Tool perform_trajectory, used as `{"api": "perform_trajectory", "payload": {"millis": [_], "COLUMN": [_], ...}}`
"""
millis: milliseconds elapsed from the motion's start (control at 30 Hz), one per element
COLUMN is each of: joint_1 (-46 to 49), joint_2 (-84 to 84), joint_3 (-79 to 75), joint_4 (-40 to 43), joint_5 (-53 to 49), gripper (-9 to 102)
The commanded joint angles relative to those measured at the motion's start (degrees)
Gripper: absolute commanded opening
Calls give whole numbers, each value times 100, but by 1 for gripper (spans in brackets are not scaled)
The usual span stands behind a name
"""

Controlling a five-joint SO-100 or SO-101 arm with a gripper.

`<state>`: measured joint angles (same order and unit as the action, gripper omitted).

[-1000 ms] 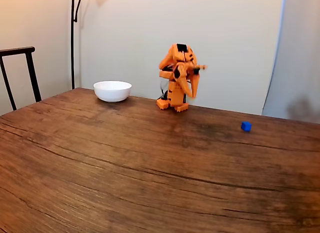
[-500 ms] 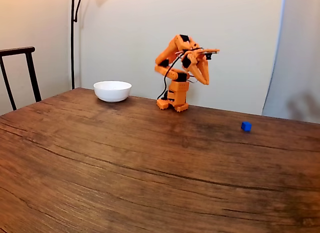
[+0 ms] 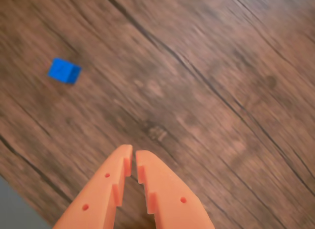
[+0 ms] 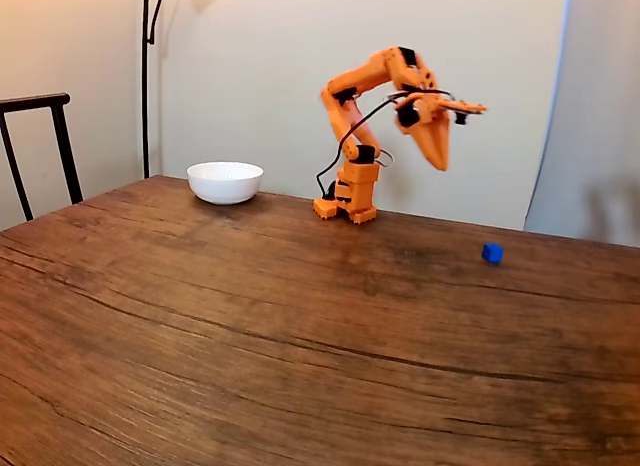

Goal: Grasp the cube and drop it in the bowl

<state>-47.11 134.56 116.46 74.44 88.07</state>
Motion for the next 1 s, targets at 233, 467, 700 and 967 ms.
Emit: {"api": "perform_trajectory", "payload": {"millis": [233,467,700,967], "joint_1": [-554,-905,-1107,-1547], "joint_2": [-1459,-2197,-2250,-2549], "joint_3": [-659,-659,-747,-853], "joint_4": [-949,-1468,-1547,-1529], "joint_5": [-721,-1063,-1011,-1371], "gripper": [0,0,0,1]}}
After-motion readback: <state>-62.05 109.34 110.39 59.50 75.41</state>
